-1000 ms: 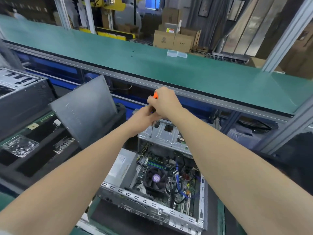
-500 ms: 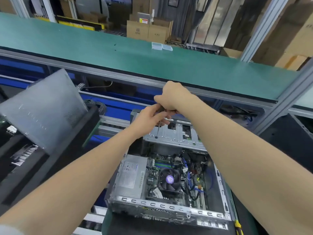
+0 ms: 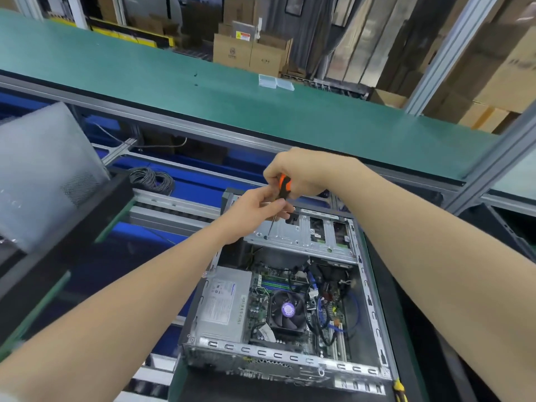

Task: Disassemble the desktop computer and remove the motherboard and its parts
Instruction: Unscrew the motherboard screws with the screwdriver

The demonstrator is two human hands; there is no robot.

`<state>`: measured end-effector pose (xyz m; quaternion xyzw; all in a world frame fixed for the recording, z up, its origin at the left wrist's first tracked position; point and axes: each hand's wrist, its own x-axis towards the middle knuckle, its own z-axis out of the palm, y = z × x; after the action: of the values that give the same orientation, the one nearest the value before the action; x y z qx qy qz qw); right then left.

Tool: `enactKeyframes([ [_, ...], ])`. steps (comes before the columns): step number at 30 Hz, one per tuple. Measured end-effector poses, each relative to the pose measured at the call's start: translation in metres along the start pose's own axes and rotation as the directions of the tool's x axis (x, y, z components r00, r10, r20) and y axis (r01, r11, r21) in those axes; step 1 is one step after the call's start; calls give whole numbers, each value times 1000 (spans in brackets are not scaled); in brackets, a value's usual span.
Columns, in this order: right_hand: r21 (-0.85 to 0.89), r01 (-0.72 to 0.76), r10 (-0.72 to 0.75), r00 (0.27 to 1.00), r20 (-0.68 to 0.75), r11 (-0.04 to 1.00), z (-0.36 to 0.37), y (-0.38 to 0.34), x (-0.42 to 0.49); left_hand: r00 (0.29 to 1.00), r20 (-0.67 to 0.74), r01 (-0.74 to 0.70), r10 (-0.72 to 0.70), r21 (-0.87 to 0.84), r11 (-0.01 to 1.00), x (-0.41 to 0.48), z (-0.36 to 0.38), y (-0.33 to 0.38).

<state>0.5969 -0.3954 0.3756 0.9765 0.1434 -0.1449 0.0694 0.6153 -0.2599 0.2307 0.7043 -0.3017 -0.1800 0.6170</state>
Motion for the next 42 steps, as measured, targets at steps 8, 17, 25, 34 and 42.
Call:
enactKeyframes([
  [8, 150, -109, 123, 989, -86, 983, 4, -4, -4, 1000, -12, -10, 11, 40, 999, -1, 1, 0],
  [17, 129, -364, 376, 923, -84, 922, 6, -23, 11, 1000, -18, -17, 17, 23, 1000, -2, -3, -3],
  [25, -52, -9, 9, 1000, 12, 999, -10, -5, -1, 996, 92, -11, 9, 25, 1000, 4, -9, -1],
  [34, -44, 108, -110, 993, -44, 993, -1, -6, 0, 986, 169, 1, -3, 15, 1000, 7, -8, -6],
  [42, 156, -335, 357, 923, -141, 929, 12, -19, 22, 986, 164, 8, -9, 3, 1000, 5, -10, -6],
])
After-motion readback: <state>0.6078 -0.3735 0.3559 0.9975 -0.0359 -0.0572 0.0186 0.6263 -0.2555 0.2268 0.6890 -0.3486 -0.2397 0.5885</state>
